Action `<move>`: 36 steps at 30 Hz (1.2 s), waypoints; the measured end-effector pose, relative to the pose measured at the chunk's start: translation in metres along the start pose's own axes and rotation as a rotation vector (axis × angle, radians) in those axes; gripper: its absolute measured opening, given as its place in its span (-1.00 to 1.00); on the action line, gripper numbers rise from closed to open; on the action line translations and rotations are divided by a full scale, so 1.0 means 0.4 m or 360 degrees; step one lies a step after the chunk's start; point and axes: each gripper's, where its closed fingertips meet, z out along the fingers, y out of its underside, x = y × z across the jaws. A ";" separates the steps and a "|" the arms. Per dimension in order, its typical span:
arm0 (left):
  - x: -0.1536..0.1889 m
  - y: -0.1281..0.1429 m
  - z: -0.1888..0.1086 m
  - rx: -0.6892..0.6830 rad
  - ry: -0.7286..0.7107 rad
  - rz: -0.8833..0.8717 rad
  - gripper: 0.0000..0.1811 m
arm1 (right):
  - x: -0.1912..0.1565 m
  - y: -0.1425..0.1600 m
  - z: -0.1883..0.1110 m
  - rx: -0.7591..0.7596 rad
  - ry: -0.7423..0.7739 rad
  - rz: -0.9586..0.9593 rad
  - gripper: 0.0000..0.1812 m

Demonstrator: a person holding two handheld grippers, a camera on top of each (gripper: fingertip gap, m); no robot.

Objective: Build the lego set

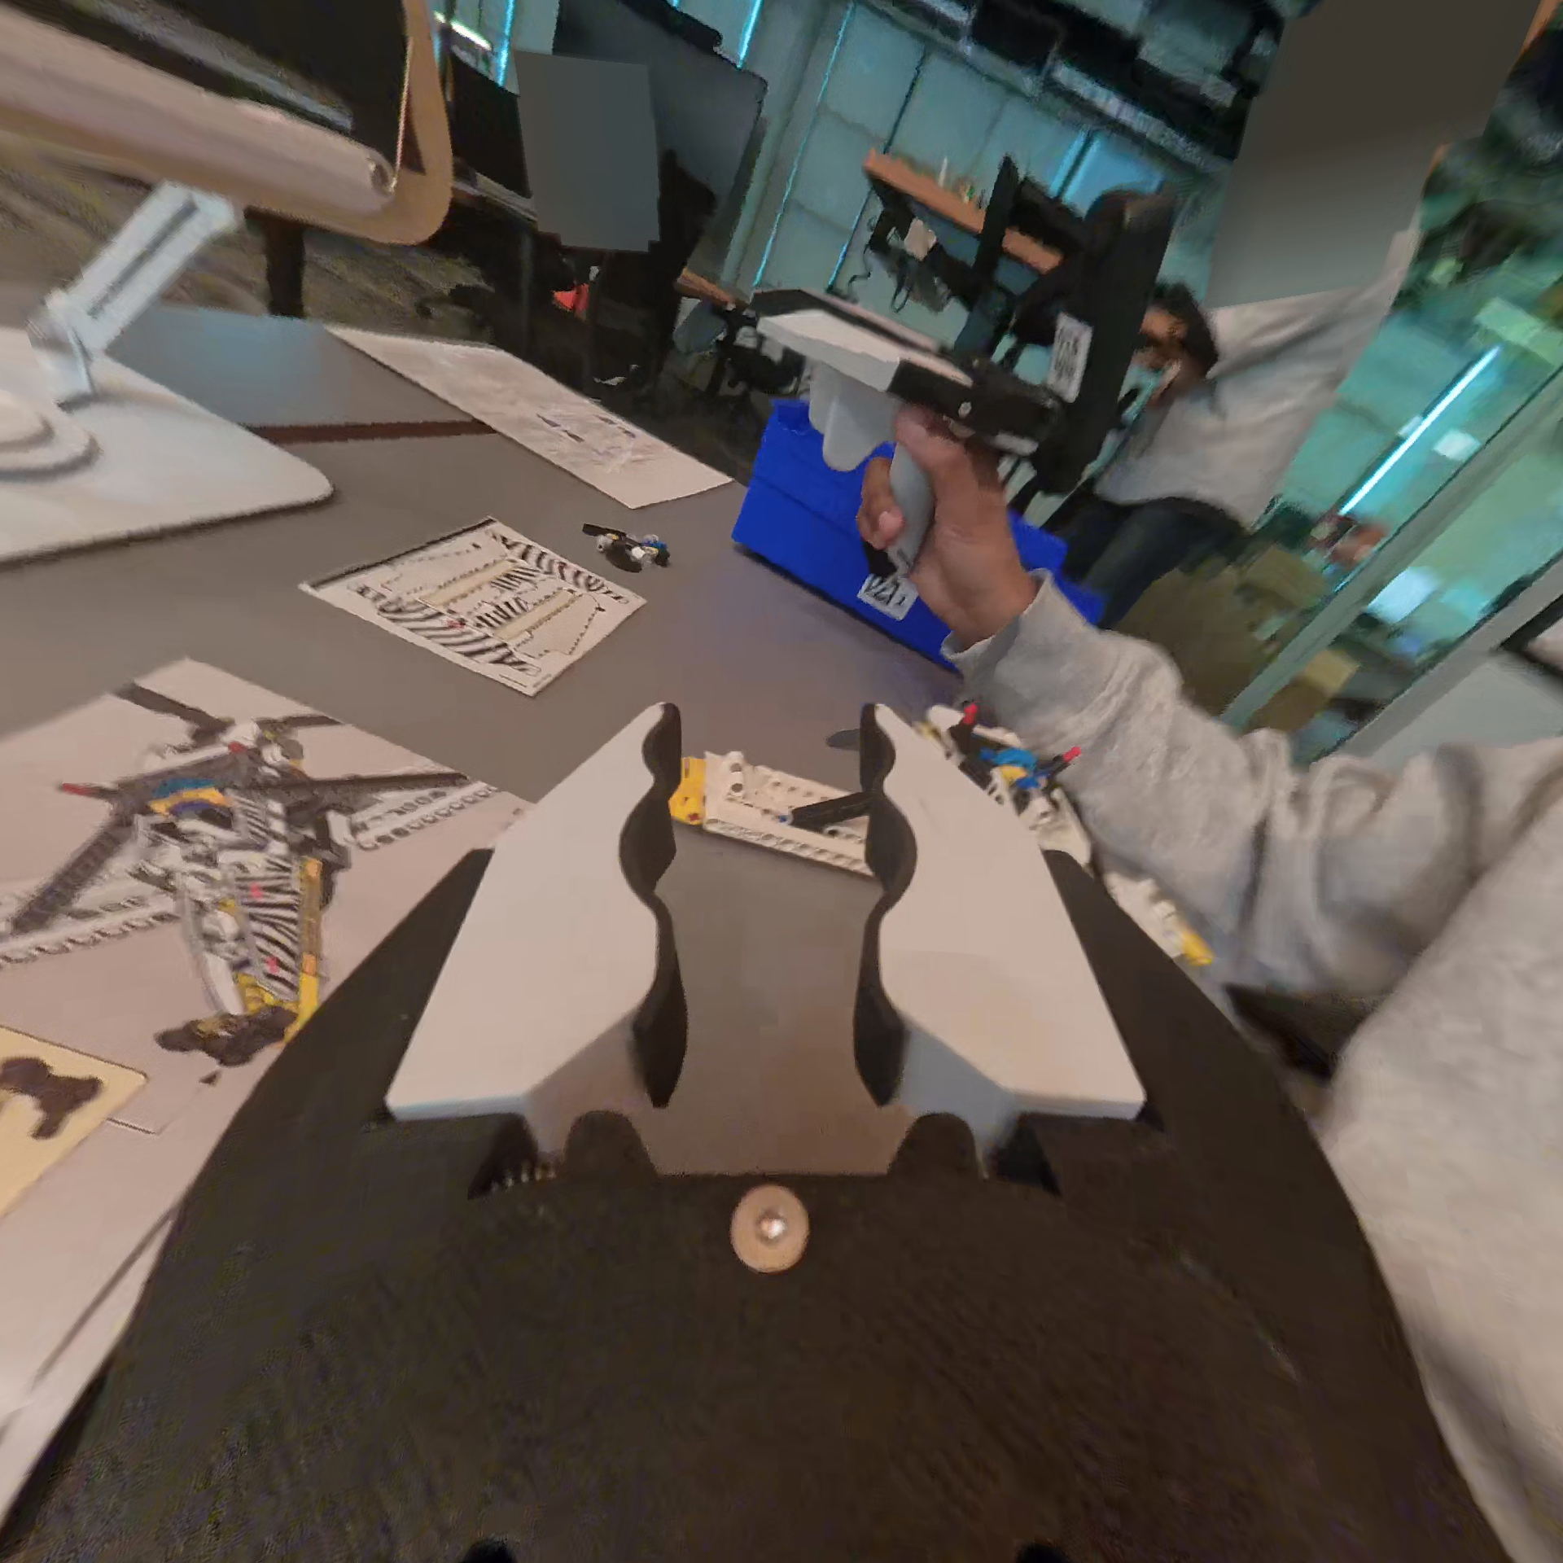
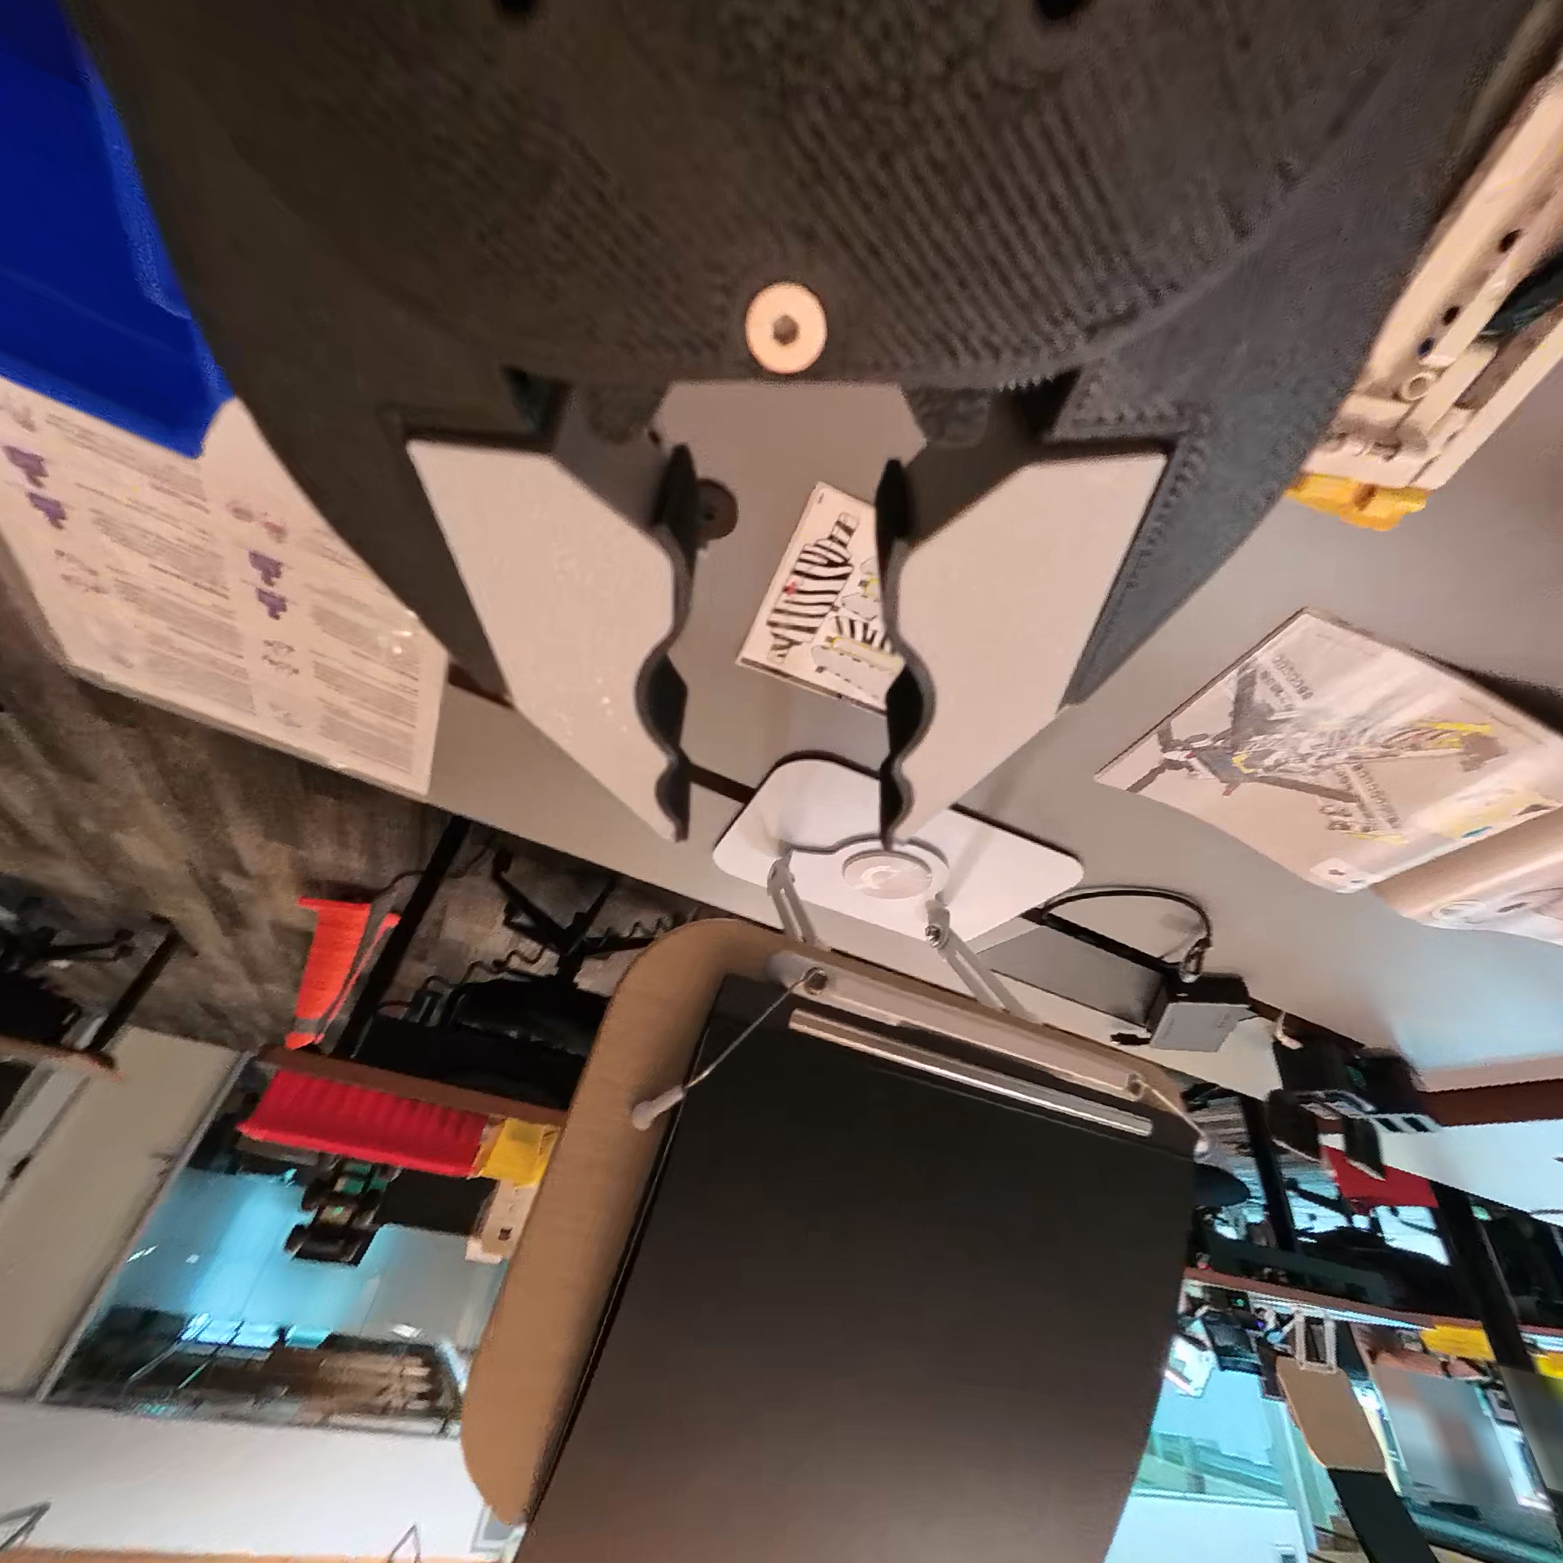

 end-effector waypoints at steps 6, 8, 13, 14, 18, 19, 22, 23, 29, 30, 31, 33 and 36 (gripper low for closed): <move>0.000 0.027 0.015 -0.0150 -0.0253 0.0529 -0.68 | 0.017 -0.019 -0.006 0.0098 0.0178 -0.0208 -0.45; -0.005 0.032 0.016 -0.0168 -0.0276 0.0556 -0.73 | 0.010 -0.023 -0.007 0.0113 0.0174 -0.0214 -0.54; -0.021 0.019 0.005 -0.0131 -0.0305 0.0485 -0.90 | 0.003 -0.064 -0.032 0.0239 0.0182 -0.0233 -0.96; -0.023 0.011 0.000 -0.0108 -0.0314 0.0478 -0.93 | 0.004 -0.072 -0.038 0.0265 0.0184 -0.0228 -1.00; -0.062 -0.031 -0.037 -0.0003 -0.0462 0.0479 -1.00 | 0.006 -0.096 -0.054 0.0332 0.0143 -0.0135 -1.00; -0.073 -0.038 -0.046 0.0017 -0.0490 0.0465 -1.00 | 0.006 -0.098 -0.056 0.0340 0.0125 -0.0105 -1.00; -0.099 -0.042 -0.062 0.0042 -0.0517 0.0374 -1.00 | 0.005 -0.095 -0.055 0.0347 0.0075 -0.0017 -0.97; -0.104 -0.043 -0.065 0.0047 -0.0515 0.0350 -1.00 | 0.004 -0.092 -0.052 0.0343 0.0057 0.0016 -0.94; -0.194 -0.105 -0.171 0.0143 -0.0891 0.0444 -1.00 | 0.016 -0.073 -0.043 0.0315 0.0011 0.0142 -0.89; -0.205 -0.119 -0.192 0.0188 -0.0938 0.0434 -1.00 | 0.020 -0.071 -0.043 0.0314 0.0012 0.0153 -0.89; -0.218 -0.134 -0.210 0.0245 -0.0992 0.0400 -0.95 | 0.024 -0.067 -0.042 0.0311 0.0009 0.0166 -0.89; -0.255 -0.150 -0.235 0.0343 -0.1135 0.0305 -0.63 | 0.028 -0.053 -0.035 0.0287 -0.0011 0.0190 -0.89; -0.290 -0.124 -0.234 0.0246 -0.1265 0.0335 -0.54 | 0.016 0.019 0.000 0.0131 -0.0093 0.0238 -0.88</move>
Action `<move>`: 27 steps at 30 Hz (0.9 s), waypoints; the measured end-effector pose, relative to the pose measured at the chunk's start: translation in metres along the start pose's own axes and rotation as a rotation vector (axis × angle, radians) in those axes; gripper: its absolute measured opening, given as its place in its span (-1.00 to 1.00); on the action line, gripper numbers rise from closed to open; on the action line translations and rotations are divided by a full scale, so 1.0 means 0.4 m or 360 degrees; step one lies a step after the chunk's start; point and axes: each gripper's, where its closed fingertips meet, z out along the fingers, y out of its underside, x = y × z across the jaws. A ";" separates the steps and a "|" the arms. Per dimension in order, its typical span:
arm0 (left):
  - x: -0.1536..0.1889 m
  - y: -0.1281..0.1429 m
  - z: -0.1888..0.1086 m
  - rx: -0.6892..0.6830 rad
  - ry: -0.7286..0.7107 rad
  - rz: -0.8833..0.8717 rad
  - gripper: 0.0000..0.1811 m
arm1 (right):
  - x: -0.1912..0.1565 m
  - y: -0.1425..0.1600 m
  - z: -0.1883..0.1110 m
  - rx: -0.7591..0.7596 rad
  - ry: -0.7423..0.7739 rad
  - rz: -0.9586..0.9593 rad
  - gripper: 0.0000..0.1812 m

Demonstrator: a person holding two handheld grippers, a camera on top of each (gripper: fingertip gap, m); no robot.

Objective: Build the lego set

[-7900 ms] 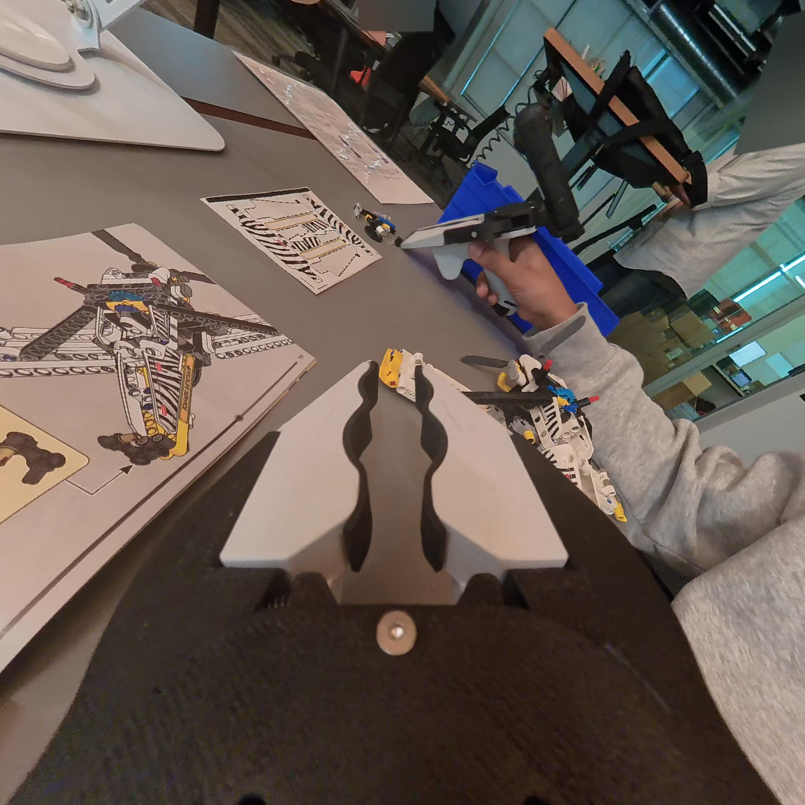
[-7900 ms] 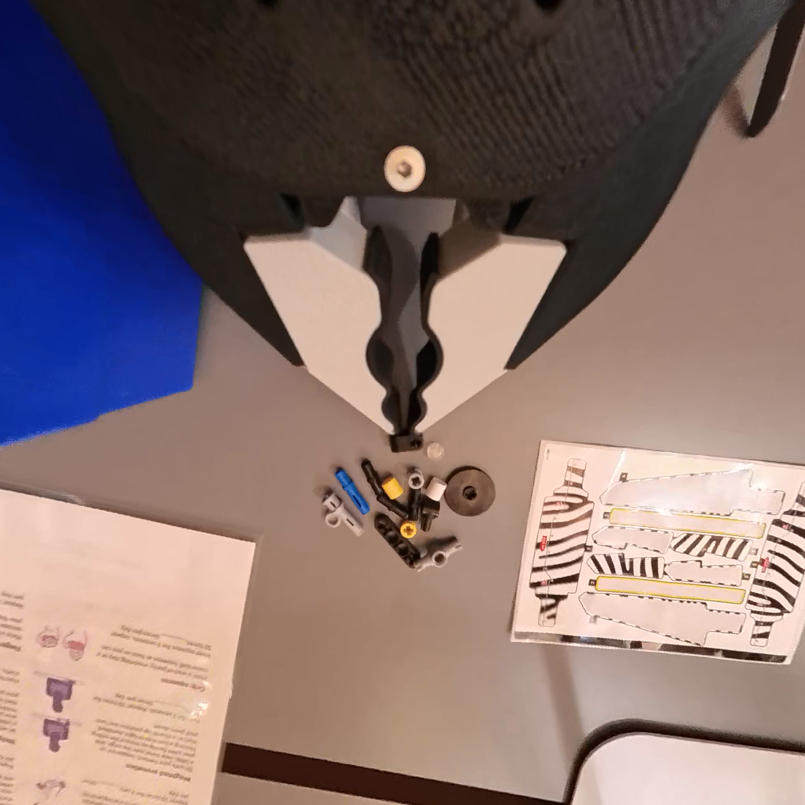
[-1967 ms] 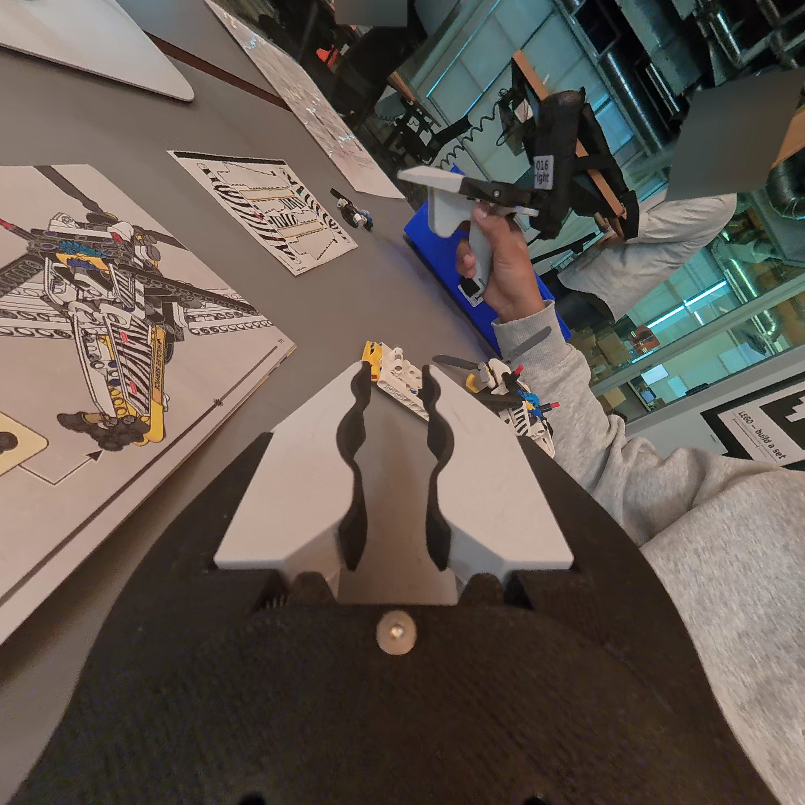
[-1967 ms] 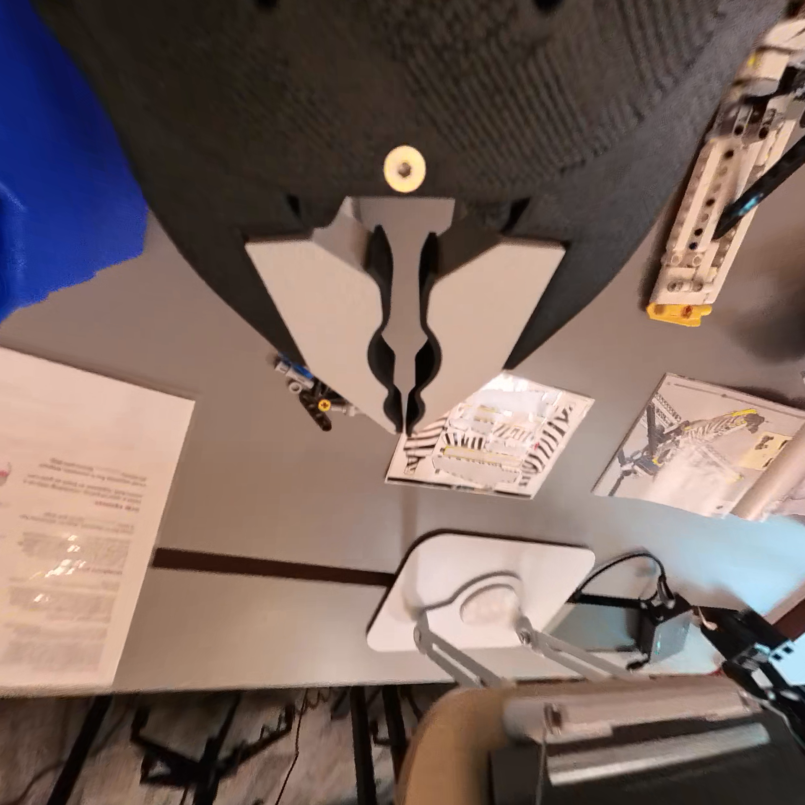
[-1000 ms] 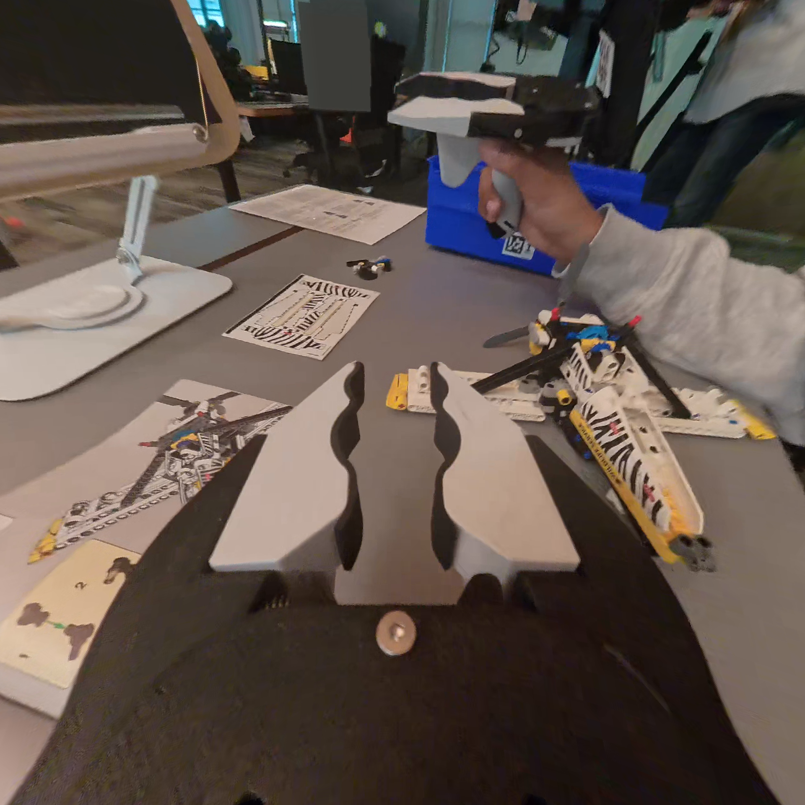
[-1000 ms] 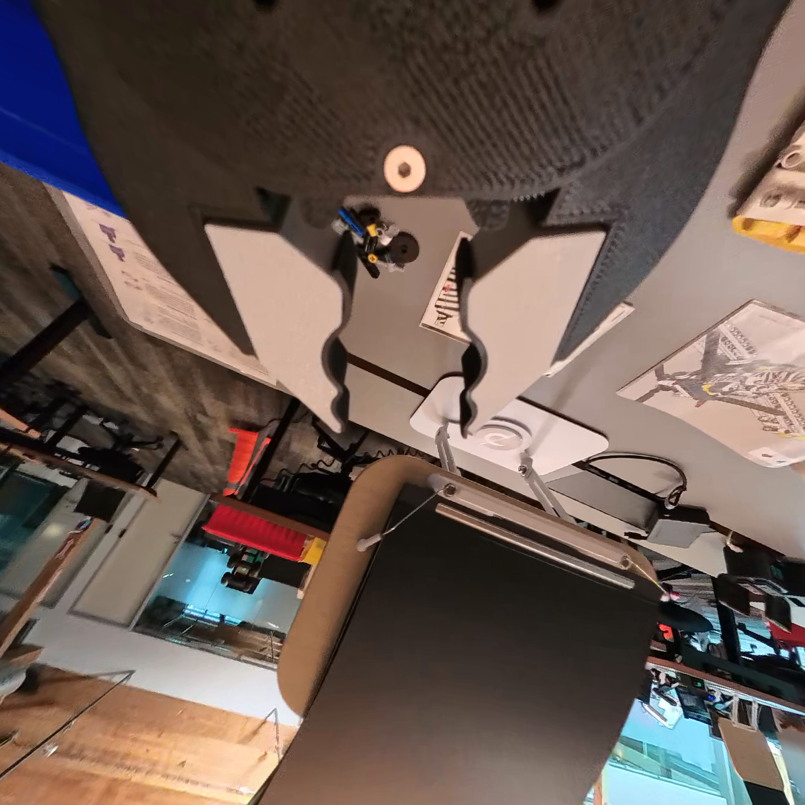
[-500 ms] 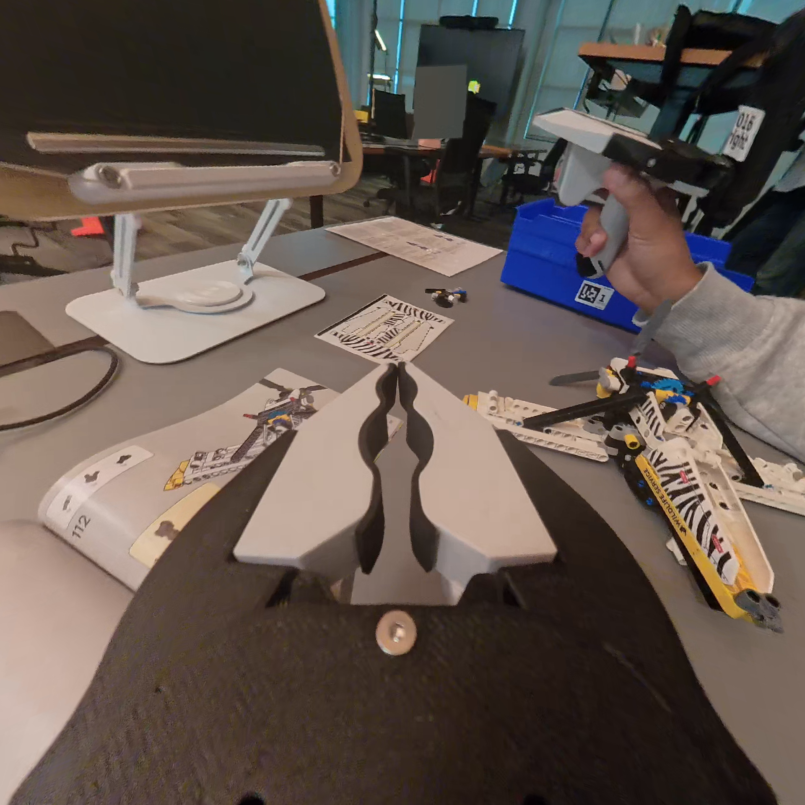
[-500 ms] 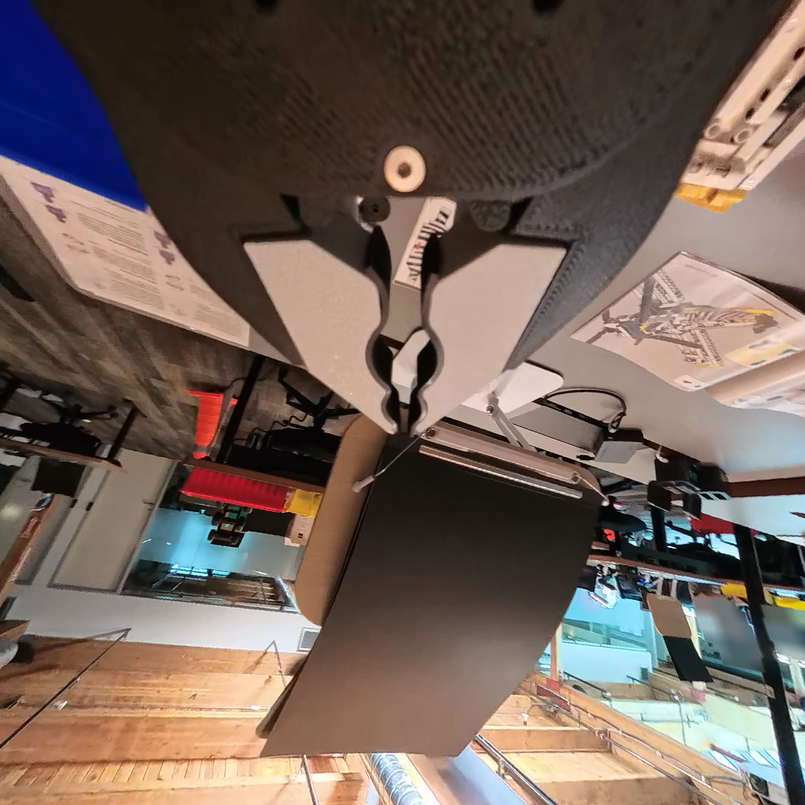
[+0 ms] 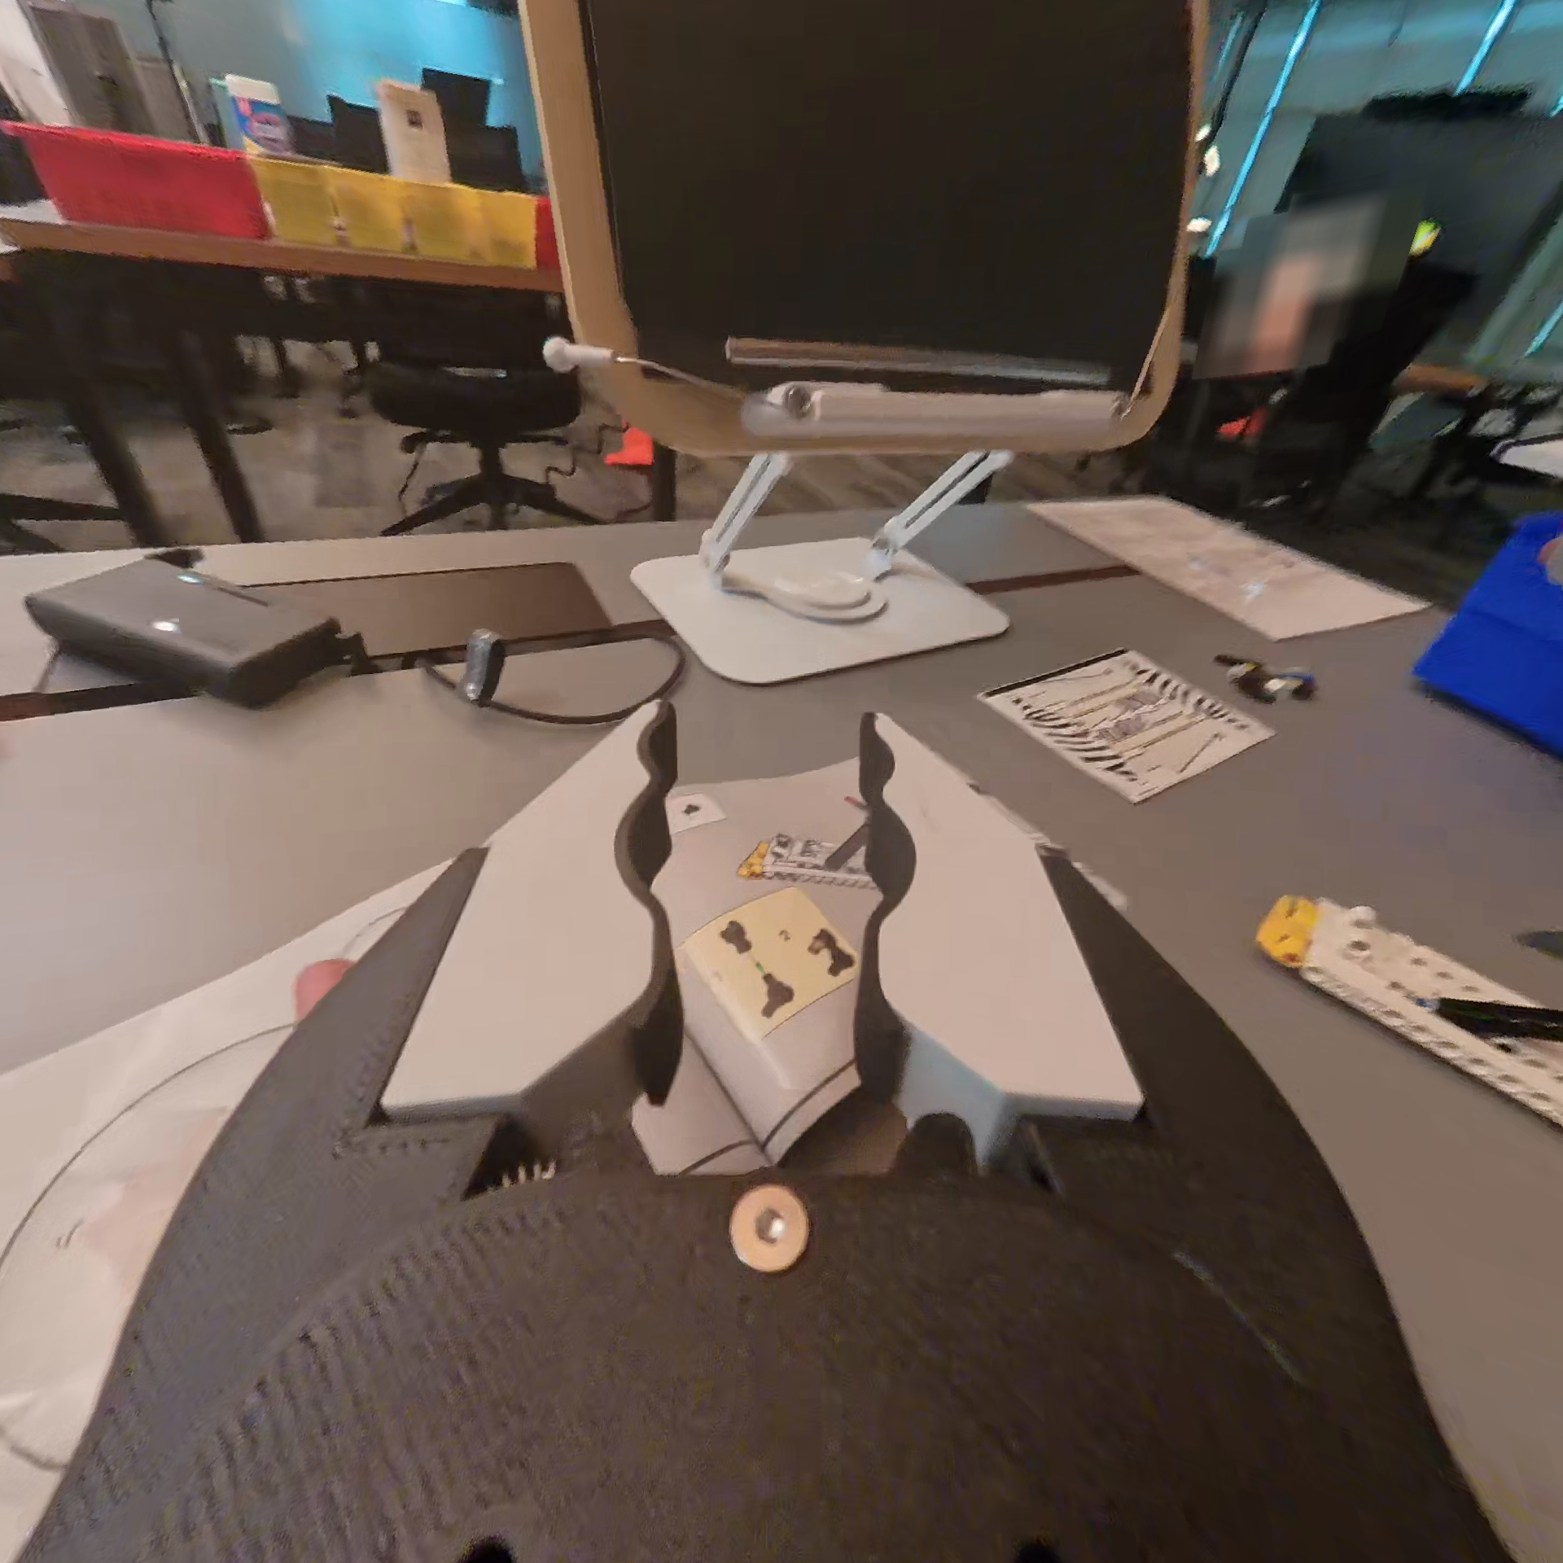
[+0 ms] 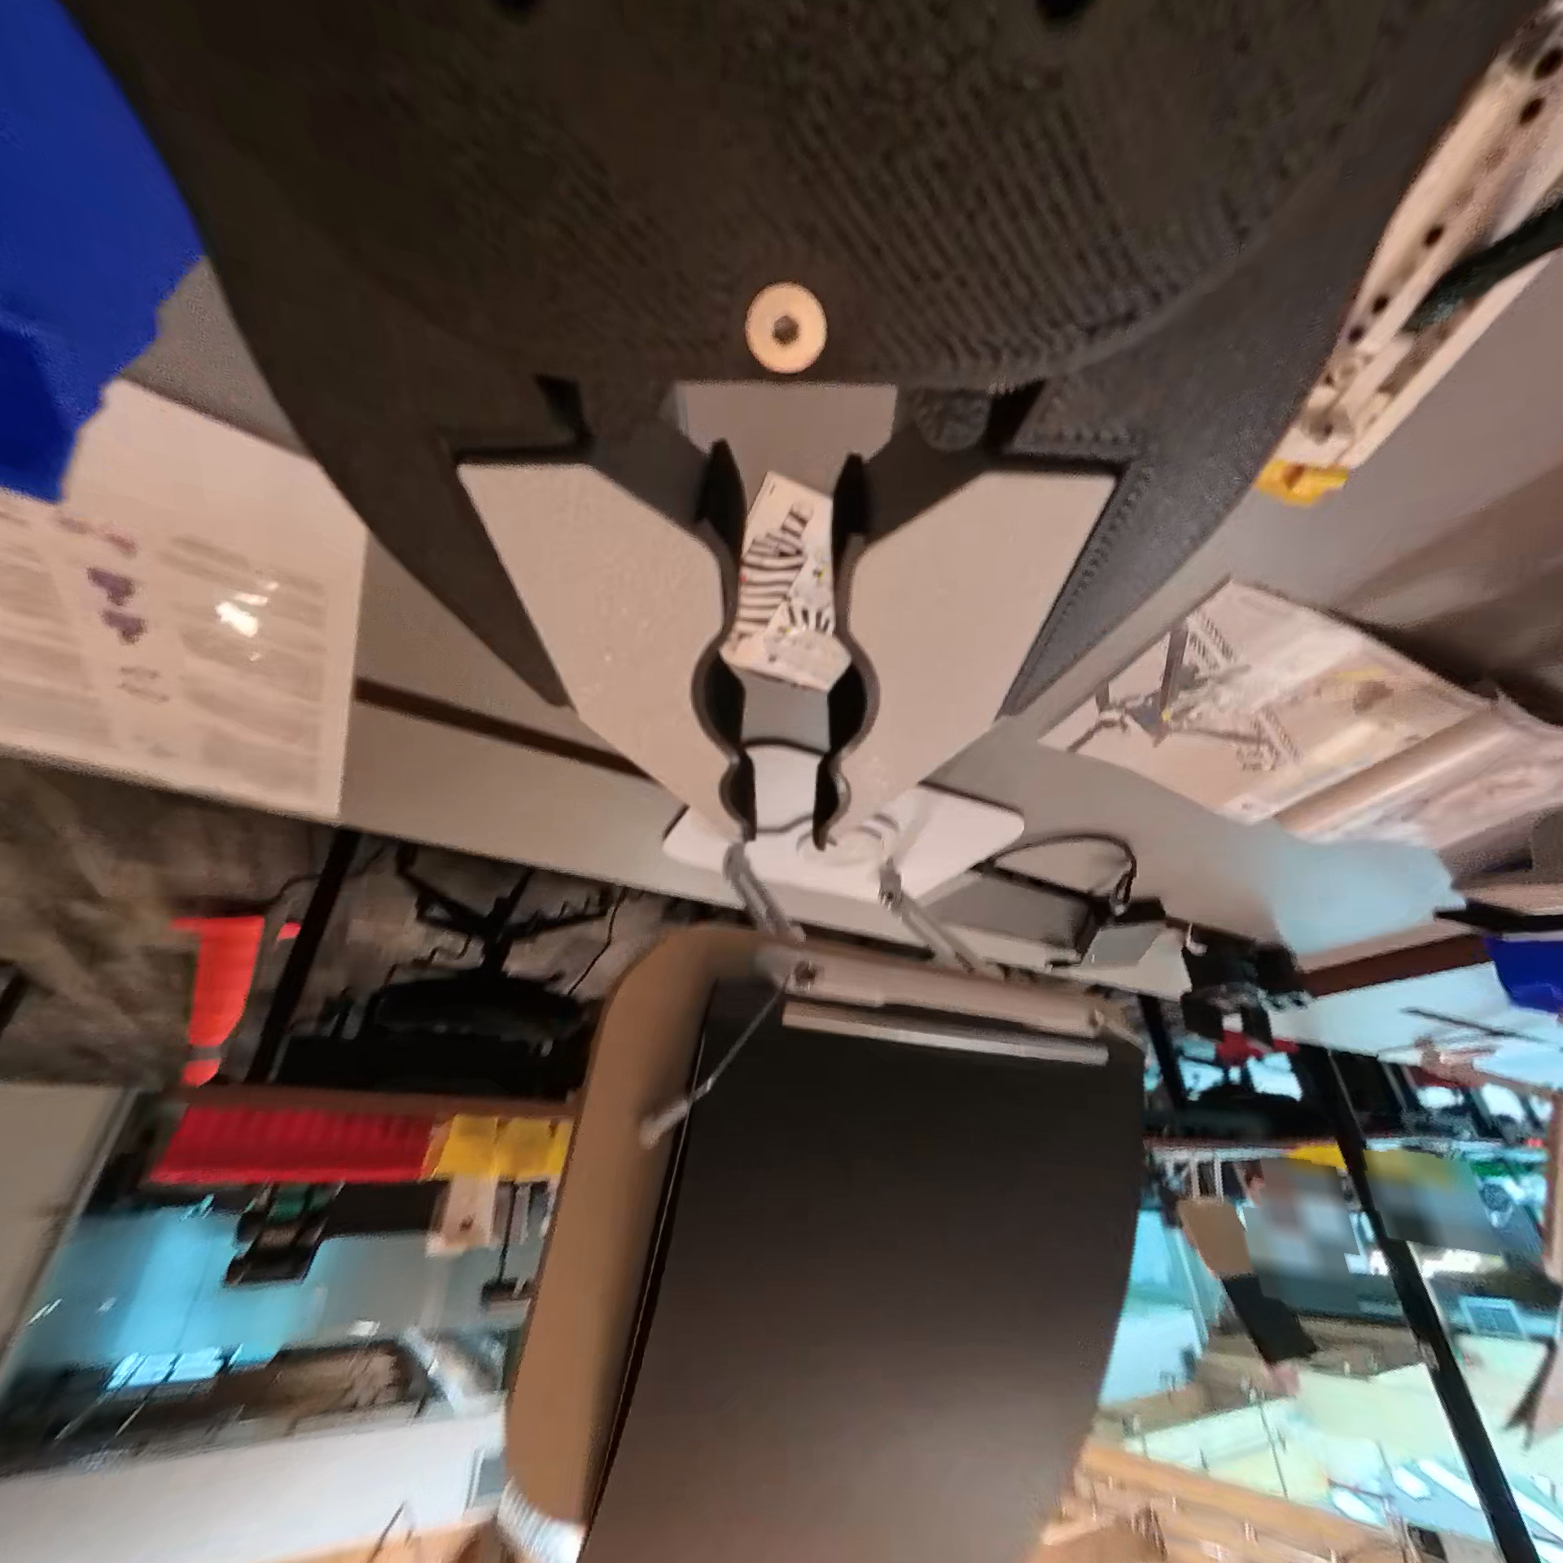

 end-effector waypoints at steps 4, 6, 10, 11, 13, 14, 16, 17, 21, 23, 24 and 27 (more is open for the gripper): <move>-0.022 0.004 -0.006 -0.0055 -0.0061 0.0055 -0.44 | -0.027 0.052 0.009 -0.0128 -0.0049 -0.0046 -0.81; -0.042 -0.011 -0.018 -0.0028 -0.0077 0.0010 -0.50 | -0.050 0.036 -0.014 -0.0107 -0.0005 -0.0152 -0.81; -0.088 -0.023 -0.034 0.0028 -0.0134 -0.0046 -0.67 | -0.098 0.032 -0.091 -0.0075 0.0122 -0.0319 -0.88; -0.096 -0.020 -0.036 0.0026 -0.0149 -0.0049 -0.68 | -0.108 0.036 -0.111 -0.0044 0.0147 -0.0329 -0.91; -0.110 -0.015 -0.041 0.0026 -0.0180 -0.0046 -0.68 | -0.126 0.055 -0.145 -0.0025 0.0154 -0.0315 -0.93; -0.114 -0.012 -0.043 0.0021 -0.0190 -0.0041 -0.68 | -0.133 0.071 -0.159 -0.0050 0.0141 -0.0296 -0.96; -0.118 -0.004 -0.049 0.0009 -0.0202 -0.0021 -0.63 | -0.132 0.104 -0.181 -0.0116 0.0143 -0.0224 -0.97; -0.119 0.001 -0.052 0.0005 -0.0203 -0.0018 -0.61 | -0.130 0.113 -0.190 -0.0129 0.0141 -0.0175 -0.97; -0.120 0.019 -0.059 -0.0016 -0.0181 -0.0059 -0.56 | -0.122 0.102 -0.220 -0.0064 0.0116 0.0039 -0.93; -0.119 0.022 -0.062 -0.0012 -0.0161 -0.0093 -0.55 | -0.122 0.089 -0.233 -0.0028 0.0086 0.0136 -0.90; -0.117 0.022 -0.062 -0.0006 -0.0142 -0.0115 -0.54 | -0.124 0.084 -0.238 -0.0019 0.0068 0.0172 -0.90; -0.107 0.024 -0.056 -0.0004 -0.0076 -0.0191 -0.53 | -0.135 0.072 -0.253 -0.0004 0.0014 0.0249 -0.89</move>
